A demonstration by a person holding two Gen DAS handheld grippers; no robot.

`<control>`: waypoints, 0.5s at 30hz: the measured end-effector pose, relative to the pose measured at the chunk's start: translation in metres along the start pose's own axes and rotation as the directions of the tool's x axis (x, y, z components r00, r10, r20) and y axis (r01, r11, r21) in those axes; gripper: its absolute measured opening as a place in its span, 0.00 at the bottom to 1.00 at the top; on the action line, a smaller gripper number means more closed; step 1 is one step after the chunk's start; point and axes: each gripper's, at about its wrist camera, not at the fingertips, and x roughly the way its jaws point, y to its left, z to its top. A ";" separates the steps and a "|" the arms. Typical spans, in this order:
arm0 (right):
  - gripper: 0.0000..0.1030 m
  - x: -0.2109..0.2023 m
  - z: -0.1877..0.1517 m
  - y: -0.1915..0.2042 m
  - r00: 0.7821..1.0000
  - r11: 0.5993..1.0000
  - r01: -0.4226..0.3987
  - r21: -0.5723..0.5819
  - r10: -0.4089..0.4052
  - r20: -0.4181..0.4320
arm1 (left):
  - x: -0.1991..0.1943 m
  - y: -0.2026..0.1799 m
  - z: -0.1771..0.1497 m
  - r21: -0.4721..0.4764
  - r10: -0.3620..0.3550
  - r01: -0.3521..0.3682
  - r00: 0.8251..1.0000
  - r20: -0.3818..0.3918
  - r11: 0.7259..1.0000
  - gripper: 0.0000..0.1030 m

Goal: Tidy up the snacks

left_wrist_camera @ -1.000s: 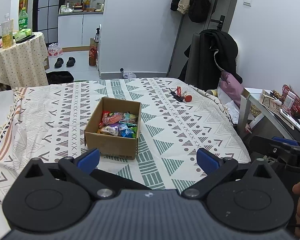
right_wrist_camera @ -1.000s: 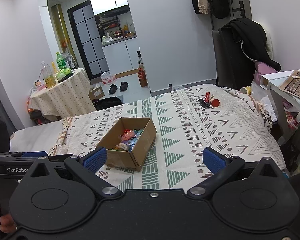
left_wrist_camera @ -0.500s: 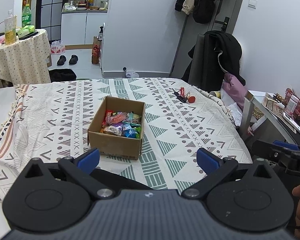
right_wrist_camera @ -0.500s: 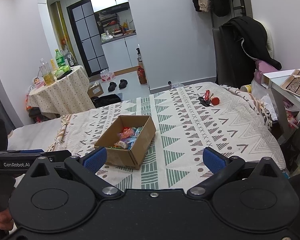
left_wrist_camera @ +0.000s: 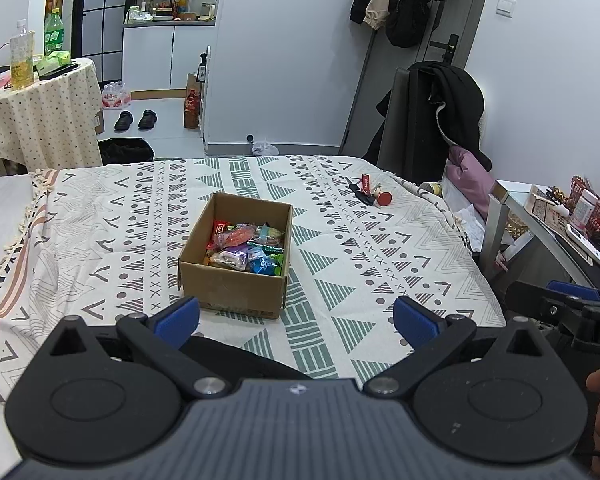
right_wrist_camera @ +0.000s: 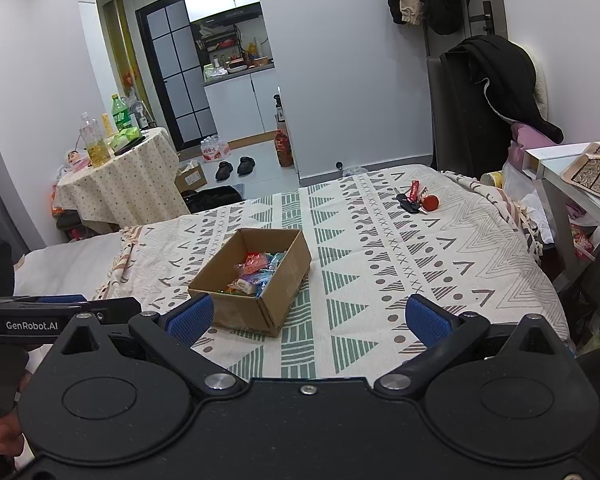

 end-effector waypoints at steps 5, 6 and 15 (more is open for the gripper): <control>1.00 0.000 0.000 0.000 1.000 1.000 0.001 -0.001 -0.001 -0.001 | -0.001 0.001 0.000 -0.001 0.001 -0.001 1.000 -0.001 1.000 1.00; 1.00 0.000 0.000 -0.001 1.000 1.000 0.001 -0.001 -0.001 -0.001 | -0.001 0.002 0.000 -0.001 0.001 -0.001 1.000 -0.001 1.000 1.00; 1.00 0.000 0.000 -0.001 1.000 1.000 0.003 -0.002 -0.003 0.000 | 0.000 0.003 0.000 0.001 -0.001 0.001 1.000 -0.003 1.000 1.00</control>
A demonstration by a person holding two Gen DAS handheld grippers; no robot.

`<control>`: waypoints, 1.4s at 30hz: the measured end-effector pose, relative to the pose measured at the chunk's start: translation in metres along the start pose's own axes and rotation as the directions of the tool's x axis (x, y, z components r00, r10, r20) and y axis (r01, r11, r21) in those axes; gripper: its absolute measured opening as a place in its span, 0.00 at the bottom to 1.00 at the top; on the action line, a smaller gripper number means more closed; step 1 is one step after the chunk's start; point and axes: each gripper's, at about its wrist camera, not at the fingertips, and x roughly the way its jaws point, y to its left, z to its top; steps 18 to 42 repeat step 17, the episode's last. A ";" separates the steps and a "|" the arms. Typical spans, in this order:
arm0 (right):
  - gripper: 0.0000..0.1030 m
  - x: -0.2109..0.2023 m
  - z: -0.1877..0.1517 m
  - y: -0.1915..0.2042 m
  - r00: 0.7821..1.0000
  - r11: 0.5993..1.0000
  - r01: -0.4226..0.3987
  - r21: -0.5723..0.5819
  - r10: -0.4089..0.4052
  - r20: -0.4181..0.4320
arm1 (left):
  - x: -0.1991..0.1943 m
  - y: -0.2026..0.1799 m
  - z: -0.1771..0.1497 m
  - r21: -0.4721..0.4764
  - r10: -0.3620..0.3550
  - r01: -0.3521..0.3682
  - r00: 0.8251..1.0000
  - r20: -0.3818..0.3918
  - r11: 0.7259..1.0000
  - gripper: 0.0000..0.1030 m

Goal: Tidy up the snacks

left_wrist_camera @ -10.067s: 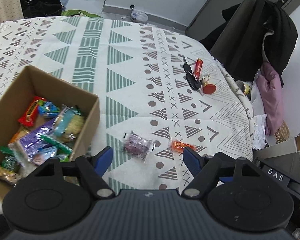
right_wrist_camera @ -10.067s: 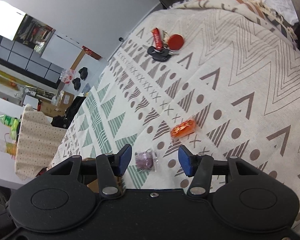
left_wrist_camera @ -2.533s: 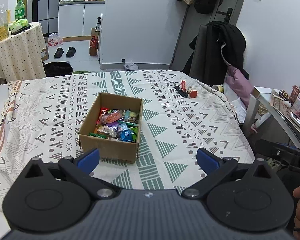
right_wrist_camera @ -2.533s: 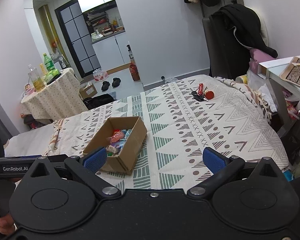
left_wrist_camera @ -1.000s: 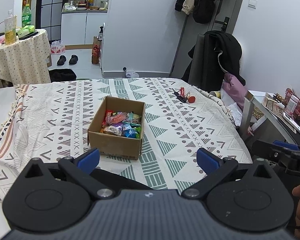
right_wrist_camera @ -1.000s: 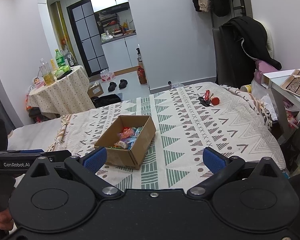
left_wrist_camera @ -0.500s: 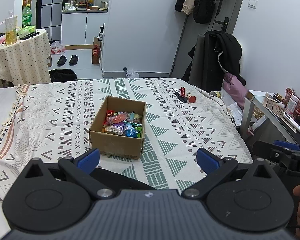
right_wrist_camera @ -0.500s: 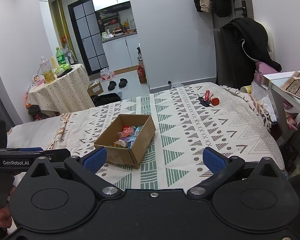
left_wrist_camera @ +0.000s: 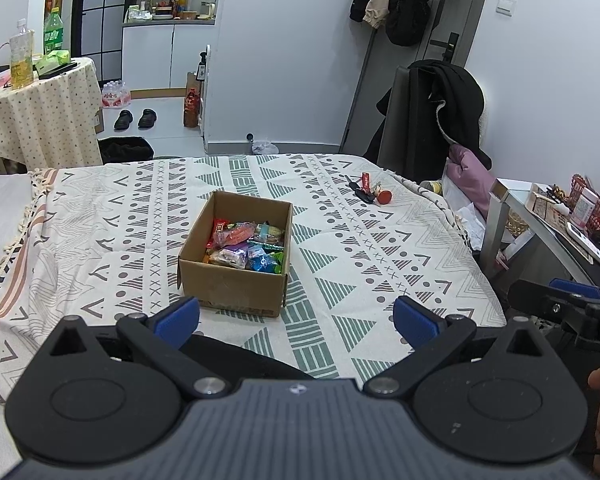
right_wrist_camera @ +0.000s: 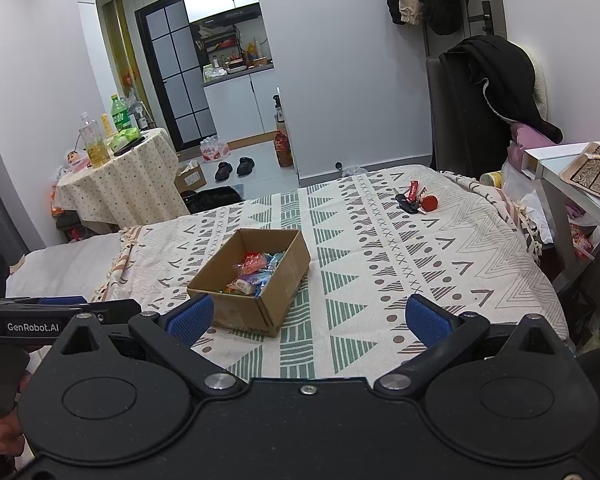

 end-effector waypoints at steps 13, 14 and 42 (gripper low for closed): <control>1.00 0.004 -0.003 -0.004 1.000 1.000 0.021 0.002 -0.021 -0.017 | 0.007 -0.003 -0.003 0.007 0.009 -0.009 1.000 -0.003 1.000 1.00; 1.00 0.004 -0.003 -0.004 1.000 1.000 0.022 0.001 -0.022 -0.017 | 0.007 -0.003 -0.003 0.010 0.011 -0.011 1.000 -0.001 1.000 0.99; 1.00 0.004 -0.003 -0.004 1.000 1.000 0.022 -0.001 -0.022 -0.018 | 0.008 -0.003 -0.003 0.007 0.011 -0.011 1.000 -0.004 1.000 1.00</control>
